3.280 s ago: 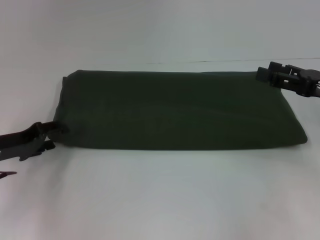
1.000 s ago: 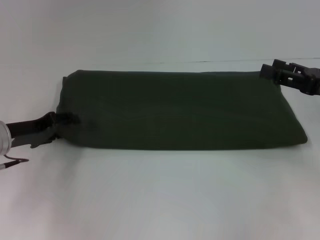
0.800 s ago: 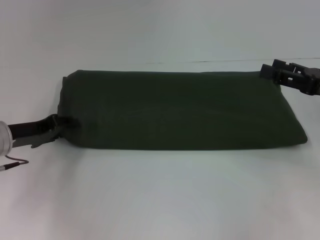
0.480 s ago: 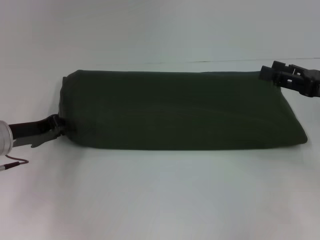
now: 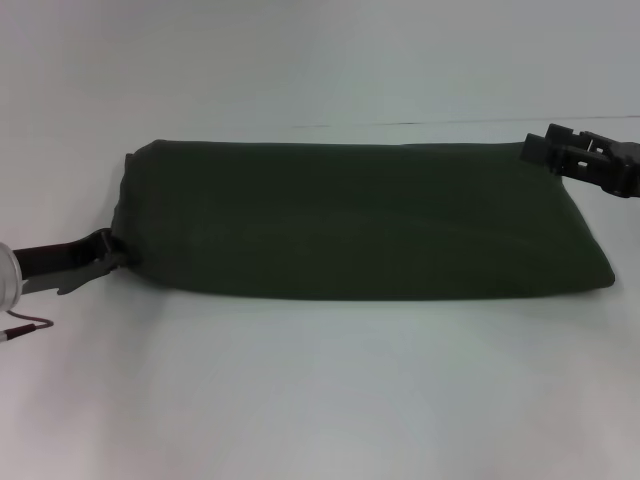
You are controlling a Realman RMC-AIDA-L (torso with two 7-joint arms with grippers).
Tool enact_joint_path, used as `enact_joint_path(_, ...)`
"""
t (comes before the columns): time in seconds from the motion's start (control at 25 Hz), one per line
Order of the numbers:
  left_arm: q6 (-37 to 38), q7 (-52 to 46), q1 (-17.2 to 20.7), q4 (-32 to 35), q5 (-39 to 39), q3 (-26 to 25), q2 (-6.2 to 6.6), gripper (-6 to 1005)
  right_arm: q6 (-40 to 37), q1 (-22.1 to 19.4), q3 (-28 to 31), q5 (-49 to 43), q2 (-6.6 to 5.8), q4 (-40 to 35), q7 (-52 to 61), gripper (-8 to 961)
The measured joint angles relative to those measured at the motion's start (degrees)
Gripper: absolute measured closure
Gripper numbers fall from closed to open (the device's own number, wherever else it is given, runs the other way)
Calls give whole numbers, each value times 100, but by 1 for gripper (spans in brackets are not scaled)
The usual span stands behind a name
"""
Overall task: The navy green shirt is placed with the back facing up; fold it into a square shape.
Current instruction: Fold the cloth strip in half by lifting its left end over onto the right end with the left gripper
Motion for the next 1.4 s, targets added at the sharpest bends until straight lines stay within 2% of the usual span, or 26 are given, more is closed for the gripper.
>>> enact_joint_path(0.2, 45, 119, 147, 68, -63, -92, -34, 993, 1, -3, 0, 48, 36, 5, -20, 13)
enact_joint_path(0.4, 339, 407, 540, 313, -543, -142, -84, 981, 39, 2, 0, 150, 108, 124, -115, 13)
enact_joint_path(0.52, 536, 577, 750, 498, -647, -335, -85, 973, 78, 52, -1, 193, 148, 267, -173, 13)
enact_joint_path(0.72, 810, 858, 1022, 723, -638, -868, -4, 960, 231, 103, -32, 320, 285, 369, -295, 13)
enact_joint_path(0.88, 903, 951, 1219, 956, -610, -1086, 46, 950, 384, 168, -50, 343, 362, 458, -345, 13)
enact_joint_path(1.16, 910, 979, 1471, 1257, -474, -1324, 113, 932, 498, 286, -53, 375, 388, 715, -554, 13)
enact_joint_path(1.4, 913, 1076, 1519, 1351, -187, -1835, 190, 917, 506, 302, -53, 375, 386, 748, -606, 13)
